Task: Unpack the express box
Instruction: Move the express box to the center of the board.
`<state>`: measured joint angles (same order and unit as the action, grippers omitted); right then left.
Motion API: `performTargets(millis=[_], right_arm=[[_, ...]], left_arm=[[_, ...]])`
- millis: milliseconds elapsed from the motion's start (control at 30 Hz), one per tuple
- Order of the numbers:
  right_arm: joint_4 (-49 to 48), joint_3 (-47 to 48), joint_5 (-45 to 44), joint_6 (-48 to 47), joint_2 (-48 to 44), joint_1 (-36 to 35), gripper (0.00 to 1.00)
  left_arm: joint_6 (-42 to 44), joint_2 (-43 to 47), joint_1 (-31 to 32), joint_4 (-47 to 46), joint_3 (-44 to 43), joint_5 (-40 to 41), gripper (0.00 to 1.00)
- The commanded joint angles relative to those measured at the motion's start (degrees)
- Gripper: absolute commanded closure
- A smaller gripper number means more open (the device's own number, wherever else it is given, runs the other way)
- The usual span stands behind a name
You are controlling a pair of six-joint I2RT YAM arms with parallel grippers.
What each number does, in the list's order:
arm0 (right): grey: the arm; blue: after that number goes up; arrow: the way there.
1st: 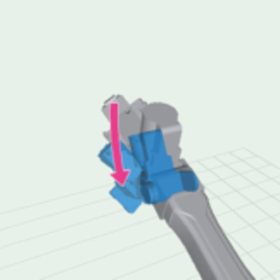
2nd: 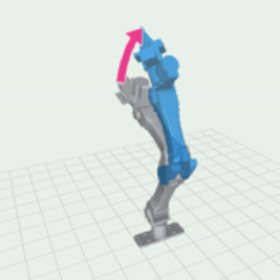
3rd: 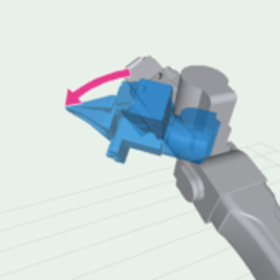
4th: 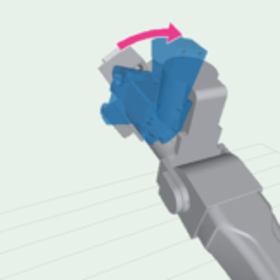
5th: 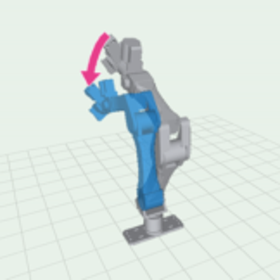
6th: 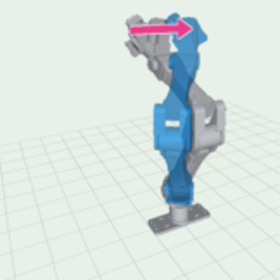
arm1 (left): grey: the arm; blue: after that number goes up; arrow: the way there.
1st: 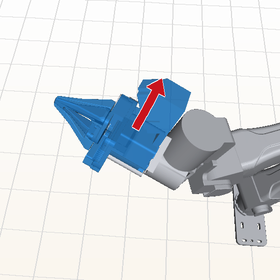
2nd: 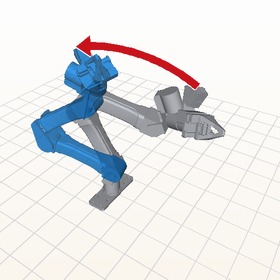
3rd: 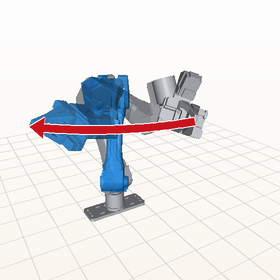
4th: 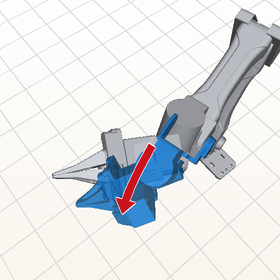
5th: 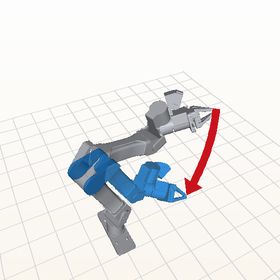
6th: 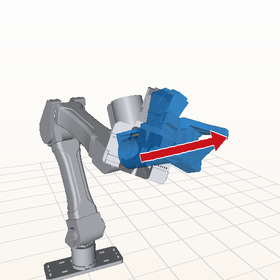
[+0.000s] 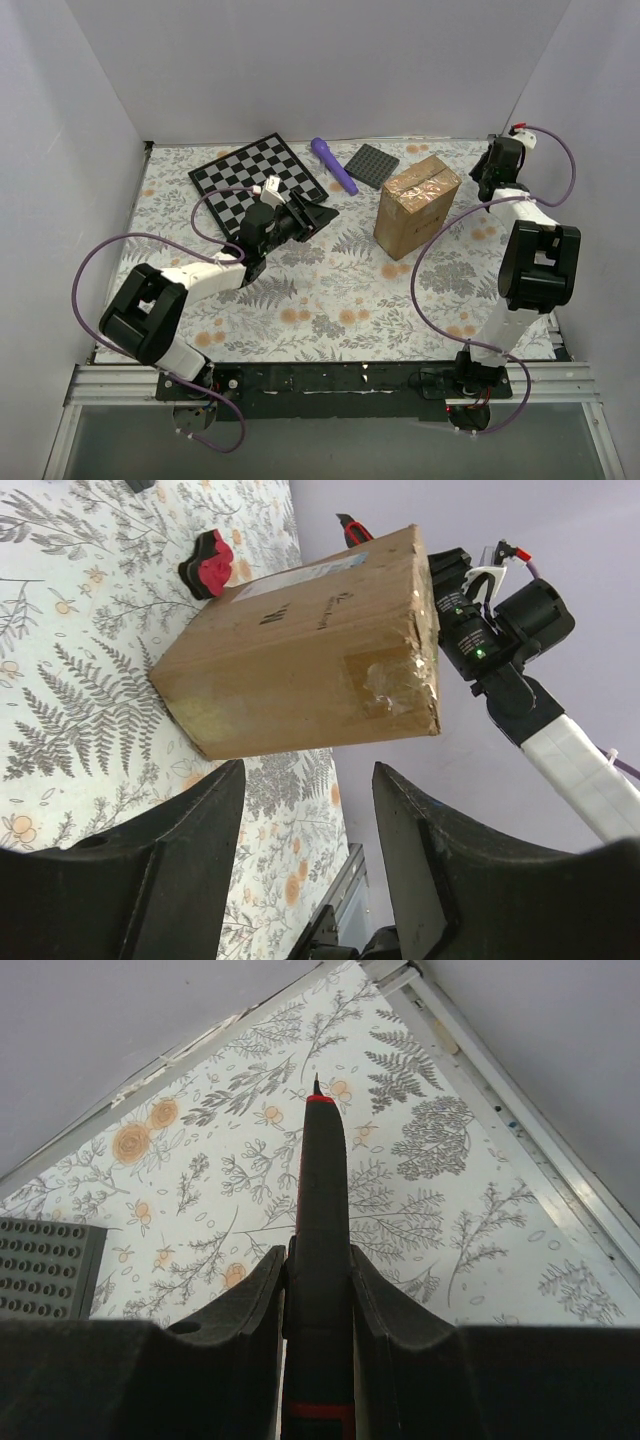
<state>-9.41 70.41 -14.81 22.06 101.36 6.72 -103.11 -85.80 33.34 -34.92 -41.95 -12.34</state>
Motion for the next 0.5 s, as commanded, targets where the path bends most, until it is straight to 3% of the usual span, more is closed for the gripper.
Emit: performTargets(millis=[0, 233, 467], right_arm=[[-5.88, 5.52, 7.41, -0.18, 3.48, 0.31, 0.99], [-6.59, 5.79, 13.13, 0.35, 5.78, -1.88, 0.99], [-7.03, 2.19, 12.79, 1.23, 3.14, -6.72, 0.99]], left_arm=[[-0.07, -1.65, -1.0, -0.94, -1.37, -1.98, 0.46], [0.9, -4.29, -2.93, 0.82, -2.87, -4.62, 0.39], [-0.07, -6.92, -6.09, 0.37, -3.57, -6.29, 0.33]])
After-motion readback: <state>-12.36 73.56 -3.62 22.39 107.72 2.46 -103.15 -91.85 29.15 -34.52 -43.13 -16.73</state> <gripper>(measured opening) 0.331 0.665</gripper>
